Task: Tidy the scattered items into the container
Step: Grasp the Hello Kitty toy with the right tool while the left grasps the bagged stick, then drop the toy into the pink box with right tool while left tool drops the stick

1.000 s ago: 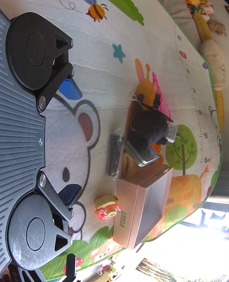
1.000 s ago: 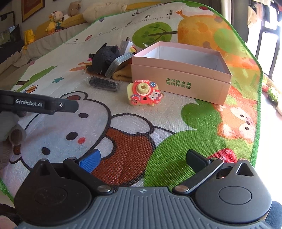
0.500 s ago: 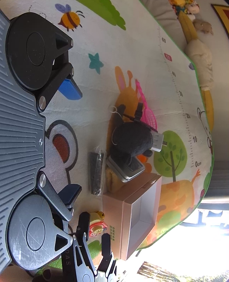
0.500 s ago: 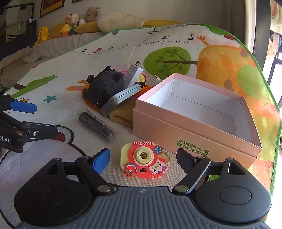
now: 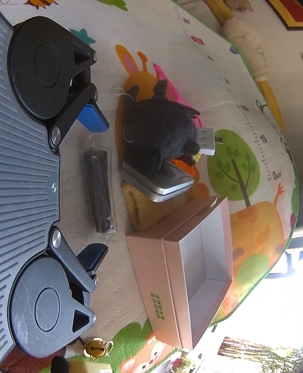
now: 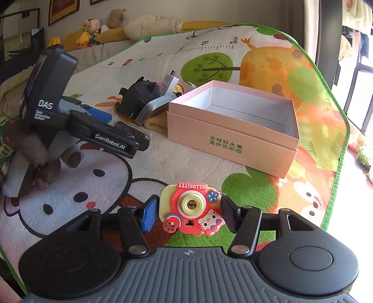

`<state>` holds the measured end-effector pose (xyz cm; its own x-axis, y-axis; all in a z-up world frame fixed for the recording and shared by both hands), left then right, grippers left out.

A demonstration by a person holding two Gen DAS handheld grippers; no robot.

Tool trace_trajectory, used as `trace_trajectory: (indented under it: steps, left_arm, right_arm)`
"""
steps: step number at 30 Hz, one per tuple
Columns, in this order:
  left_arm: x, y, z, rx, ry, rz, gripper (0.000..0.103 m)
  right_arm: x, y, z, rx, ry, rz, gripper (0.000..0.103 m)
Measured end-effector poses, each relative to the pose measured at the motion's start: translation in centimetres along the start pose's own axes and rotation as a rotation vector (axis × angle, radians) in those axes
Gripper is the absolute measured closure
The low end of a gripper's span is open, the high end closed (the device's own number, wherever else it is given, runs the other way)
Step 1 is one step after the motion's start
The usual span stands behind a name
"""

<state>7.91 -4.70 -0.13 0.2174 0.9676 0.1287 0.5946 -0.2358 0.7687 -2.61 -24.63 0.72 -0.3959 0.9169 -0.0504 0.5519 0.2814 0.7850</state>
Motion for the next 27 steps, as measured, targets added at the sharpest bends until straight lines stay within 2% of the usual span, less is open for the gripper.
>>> trace_trajectory:
  steps: [3,5,6,7,8,9,14,17,18,20,21,24,27]
  left_arm:
    - [0.2,0.1,0.8,0.009,-0.005,-0.016,0.000]
    - [0.4,0.1,0.7,0.002,-0.011,-0.024,0.000]
    - [0.5,0.0,0.5,-0.005,-0.014,-0.026,0.000]
    - [0.6,-0.1,0.3,-0.008,-0.017,-0.027,0.001]
    - [0.7,-0.2,0.2,-0.009,-0.020,-0.025,0.007]
    - [0.7,-0.3,-0.1,-0.012,-0.022,-0.022,0.010]
    - [0.6,-1.0,-1.9,-0.010,-0.052,-0.027,0.011]
    - [0.2,-2.1,-3.7,0.001,-0.103,-0.027,0.011]
    - [-0.1,-2.6,-4.4,0.006,-0.122,-0.023,0.011]
    - [-0.5,-3.4,-5.6,0.015,-0.151,-0.018,0.011]
    - [-0.7,-3.9,-6.2,0.022,-0.171,-0.021,0.011]
    - [-1.3,-5.0,-7.7,0.030,-0.218,-0.032,0.010]
    - [-1.8,-5.7,-8.6,0.027,-0.225,-0.008,0.008]
  right_arm:
    - [0.3,-0.5,-0.3,-0.005,-0.003,-0.010,0.045]
    - [0.5,-0.7,-0.3,-0.016,-0.009,-0.019,0.034]
    - [0.7,-0.7,-0.3,-0.029,-0.010,-0.024,0.021]
    - [0.8,-0.7,-0.4,-0.040,-0.008,-0.027,0.015]
    - [0.9,-0.7,-0.3,-0.043,-0.006,-0.029,0.015]
    - [1.0,-0.7,-0.1,-0.039,-0.006,-0.029,0.015]
    - [0.9,-1.0,1.3,0.005,-0.015,-0.014,0.015]
    - [0.8,-0.9,1.4,0.012,-0.008,-0.011,0.015]
    - [0.9,-0.9,1.4,0.015,-0.007,-0.016,0.016]
    - [1.2,-0.9,1.2,0.021,0.006,-0.024,0.028]
    - [1.4,-0.8,1.0,0.023,0.011,-0.031,0.041]
    - [2.2,-0.7,0.3,0.023,0.002,-0.062,0.042]
    - [2.7,-0.8,-1.0,0.010,-0.003,-0.085,0.042]
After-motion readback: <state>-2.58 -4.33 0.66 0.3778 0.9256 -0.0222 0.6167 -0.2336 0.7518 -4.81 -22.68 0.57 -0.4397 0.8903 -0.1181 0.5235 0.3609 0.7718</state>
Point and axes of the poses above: each gripper's, at about its wrist camera, not at the fingertips, and z roughly the way its jaws point, x to its left, y to its top, the point moved 1 cm from there along z, roughly the way its jaws point
